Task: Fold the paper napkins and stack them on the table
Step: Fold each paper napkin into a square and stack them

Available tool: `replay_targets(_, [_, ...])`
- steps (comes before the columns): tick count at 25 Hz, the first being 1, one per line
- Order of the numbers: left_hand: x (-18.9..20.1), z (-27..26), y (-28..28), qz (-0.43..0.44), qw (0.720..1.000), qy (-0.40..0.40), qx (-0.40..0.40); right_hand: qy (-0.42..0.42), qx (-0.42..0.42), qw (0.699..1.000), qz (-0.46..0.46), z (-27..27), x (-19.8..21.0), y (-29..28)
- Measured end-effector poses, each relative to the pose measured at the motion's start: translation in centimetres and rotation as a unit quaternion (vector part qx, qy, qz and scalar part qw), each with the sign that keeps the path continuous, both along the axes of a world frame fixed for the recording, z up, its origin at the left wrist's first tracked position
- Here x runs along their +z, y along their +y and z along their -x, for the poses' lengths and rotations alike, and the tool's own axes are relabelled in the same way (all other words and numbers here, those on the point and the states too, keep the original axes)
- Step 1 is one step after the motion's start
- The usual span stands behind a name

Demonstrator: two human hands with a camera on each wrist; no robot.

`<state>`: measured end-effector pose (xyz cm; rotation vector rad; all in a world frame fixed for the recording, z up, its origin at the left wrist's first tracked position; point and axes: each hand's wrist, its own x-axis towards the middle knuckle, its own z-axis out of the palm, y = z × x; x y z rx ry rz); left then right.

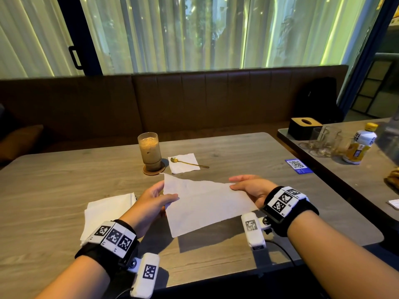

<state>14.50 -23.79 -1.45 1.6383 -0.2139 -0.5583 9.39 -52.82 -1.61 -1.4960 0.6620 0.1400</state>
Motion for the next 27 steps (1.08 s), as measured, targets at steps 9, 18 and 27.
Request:
replay_targets(9, [0.9,-0.6,2.0,0.058,0.995,-0.082,0.011,-0.186,0.047,0.981,-0.015,0.4,2.9,0.1])
replay_targets(18, [-0.1,-0.7,2.2,-0.013,0.995,-0.103,-0.009,-0.08,0.05,0.995,-0.005,-1.1,0.4,0.3])
replay_targets(27, [-0.8,-1.7,3.8,-0.011,0.998,-0.068,-0.013,-0.078,0.095,0.99,-0.064,-1.1,0.3,0.4])
